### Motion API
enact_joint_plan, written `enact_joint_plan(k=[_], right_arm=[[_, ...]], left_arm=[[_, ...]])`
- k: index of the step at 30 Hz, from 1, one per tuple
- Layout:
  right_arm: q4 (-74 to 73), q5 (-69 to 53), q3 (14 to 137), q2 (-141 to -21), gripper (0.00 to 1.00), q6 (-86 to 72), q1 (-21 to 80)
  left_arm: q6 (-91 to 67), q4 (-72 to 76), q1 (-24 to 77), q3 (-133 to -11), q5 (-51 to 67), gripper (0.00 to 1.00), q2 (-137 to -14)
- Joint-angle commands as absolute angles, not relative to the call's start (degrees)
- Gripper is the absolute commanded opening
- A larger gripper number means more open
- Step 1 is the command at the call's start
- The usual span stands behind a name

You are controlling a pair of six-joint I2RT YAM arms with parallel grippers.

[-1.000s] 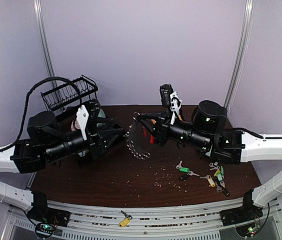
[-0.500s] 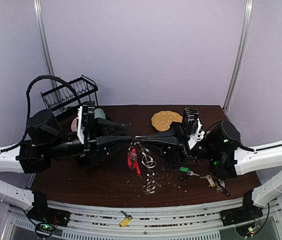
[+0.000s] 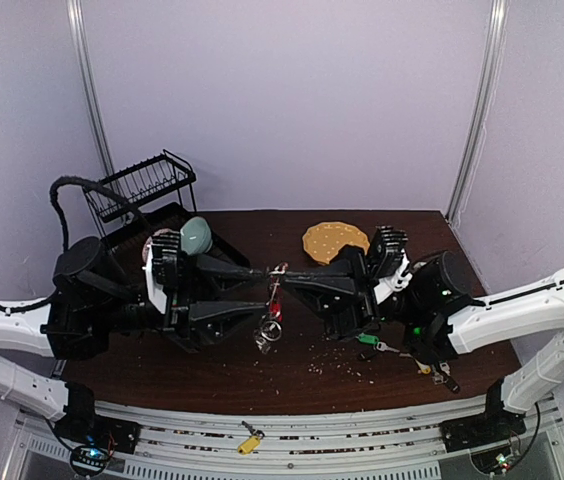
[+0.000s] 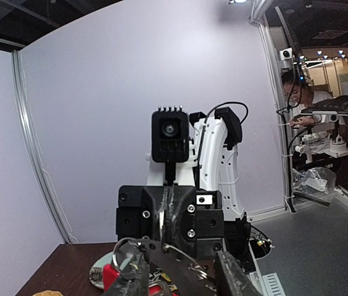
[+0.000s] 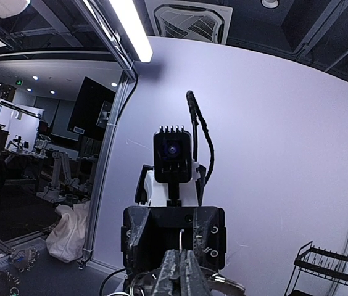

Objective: Put the keys on the keyring

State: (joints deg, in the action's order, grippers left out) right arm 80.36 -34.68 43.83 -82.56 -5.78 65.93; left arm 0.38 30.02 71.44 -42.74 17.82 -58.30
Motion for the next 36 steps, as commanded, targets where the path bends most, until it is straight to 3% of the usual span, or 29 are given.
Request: enact_joint_plan(k=[1,5,10,16,20,22,28,33,35,36], right_arm=[[82.43,-33.62,44.66,-82.28,0.00,-5.51,66.44],[81.13,-33.94,44.94,-81.96,0.00,-4.96,66.50],[79.02,-35.24,45.38,-81.57,0.00,-4.10,66.61],[76.85,-35.29,45.39,-80.75,0.00,-2.88,66.74],[73.16,-35.52,45.17,-79.60,0.00,-0.39,66.79],[70.79,-35.43,45.39,-78.86,0.00,0.74,66.78],[70.05,-36.75,45.96,-78.42,0.00,0.46,66.74],[68.75,-35.27,45.93,-76.49,0.00,-0.33,65.97],[66.65,-31.31,45.76,-75.09,0.00,0.76,66.05],[66.25,-31.86,45.96,-74.83,0.00,1.16,66.08]], left_arm=[[3.04,36.08,72.86,-43.97,11.97,0.34,-59.15],[3.07,34.54,73.19,-45.57,11.68,0.19,-60.64],[3.48,34.60,73.38,-46.24,11.25,0.17,-61.15],[4.04,35.03,73.48,-45.60,11.34,0.00,-60.82],[4.34,36.10,73.48,-44.39,10.84,0.00,-59.34],[4.60,36.17,73.48,-44.13,10.68,0.16,-58.97],[5.65,34.68,73.56,-45.18,13.22,0.16,-60.47],[6.13,30.08,73.56,-45.25,19.09,0.35,-58.94],[5.38,27.61,73.56,-45.49,13.55,0.35,-58.73],[5.34,25.67,73.56,-45.96,10.03,0.30,-58.93]])
